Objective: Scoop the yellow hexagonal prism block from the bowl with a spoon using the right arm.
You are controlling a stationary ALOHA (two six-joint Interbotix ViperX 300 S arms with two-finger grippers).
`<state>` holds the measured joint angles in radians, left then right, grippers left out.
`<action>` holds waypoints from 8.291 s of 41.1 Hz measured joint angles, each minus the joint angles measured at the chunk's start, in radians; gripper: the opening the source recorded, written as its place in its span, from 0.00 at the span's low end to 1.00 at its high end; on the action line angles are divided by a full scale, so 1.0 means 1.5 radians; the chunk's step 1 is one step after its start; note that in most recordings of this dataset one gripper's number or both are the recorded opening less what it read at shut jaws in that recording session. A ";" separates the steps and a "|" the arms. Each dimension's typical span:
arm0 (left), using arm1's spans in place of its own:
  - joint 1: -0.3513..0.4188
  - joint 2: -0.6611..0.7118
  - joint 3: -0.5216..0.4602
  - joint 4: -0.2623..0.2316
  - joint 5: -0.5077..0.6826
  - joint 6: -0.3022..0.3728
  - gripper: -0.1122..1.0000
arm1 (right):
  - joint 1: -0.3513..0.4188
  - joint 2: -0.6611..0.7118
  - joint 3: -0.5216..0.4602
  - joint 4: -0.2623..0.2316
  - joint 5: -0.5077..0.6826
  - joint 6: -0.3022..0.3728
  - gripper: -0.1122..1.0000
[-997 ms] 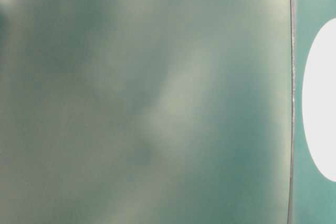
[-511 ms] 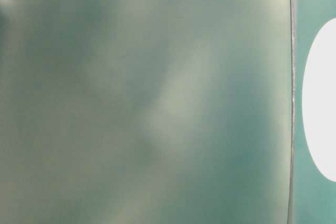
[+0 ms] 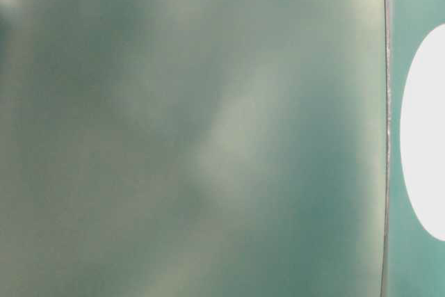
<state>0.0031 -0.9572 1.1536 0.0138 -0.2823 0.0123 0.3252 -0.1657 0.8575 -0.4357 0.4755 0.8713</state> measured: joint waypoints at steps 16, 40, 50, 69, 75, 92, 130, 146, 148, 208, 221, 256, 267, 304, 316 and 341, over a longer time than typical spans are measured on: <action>0.000 0.000 0.000 0.000 0.000 0.000 0.16 | 0.000 -0.002 0.001 -0.060 -0.063 0.009 0.53; 0.000 0.000 0.000 -0.001 0.000 0.000 0.16 | -0.048 -0.076 0.070 -0.090 -0.223 0.010 0.67; -0.001 0.000 0.000 -0.001 0.000 0.000 0.16 | -0.107 -0.126 0.102 -0.123 -0.331 0.008 0.67; -0.001 0.001 0.000 -0.001 -0.001 0.000 0.16 | -0.223 -0.154 0.118 -0.208 -0.588 -0.039 0.67; -0.001 0.000 0.000 0.000 -0.001 0.000 0.16 | -0.250 -0.154 0.118 -0.202 -0.650 -0.067 0.67; 0.000 0.000 0.000 -0.001 -0.001 0.000 0.16 | -0.268 -0.154 0.127 -0.212 -0.688 -0.163 0.67; 0.000 0.000 0.000 -0.001 -0.001 0.000 0.16 | -0.225 -0.166 0.126 -0.295 -0.396 -0.199 0.66; 0.000 0.000 0.000 0.000 0.000 0.000 0.16 | -0.219 -0.243 0.145 -0.364 -0.547 -0.199 0.66; 0.000 0.000 0.000 0.000 0.000 0.000 0.16 | -0.219 -0.258 0.151 -0.369 -0.586 -0.200 0.66; 0.000 0.001 0.000 -0.001 -0.001 0.000 0.16 | -0.201 -0.084 0.345 0.001 -0.914 -0.196 0.67; 0.000 0.001 0.000 -0.001 -0.001 0.000 0.16 | -0.167 -0.007 0.346 0.086 -0.934 -0.206 0.67; 0.000 0.001 0.000 -0.001 0.000 -0.001 0.16 | 0.101 0.188 0.332 0.550 -1.110 -0.427 0.67; 0.000 0.001 0.000 0.000 0.001 0.000 0.16 | 0.125 0.207 0.333 0.580 -1.126 -0.442 0.64; 0.000 0.001 0.000 0.000 0.001 0.000 0.16 | 0.129 0.214 0.336 0.591 -1.095 -0.453 0.55; -0.001 0.001 0.000 -0.001 0.001 0.000 0.16 | 0.129 0.217 0.337 0.592 -1.094 -0.473 0.54; 0.000 0.001 0.000 0.000 0.000 0.000 0.16 | 0.129 0.217 0.338 0.594 -1.095 -0.501 0.54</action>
<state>0.0031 -0.9557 1.1536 0.0138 -0.2823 0.0123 0.5185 0.1595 1.3652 0.4556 -1.1674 0.1197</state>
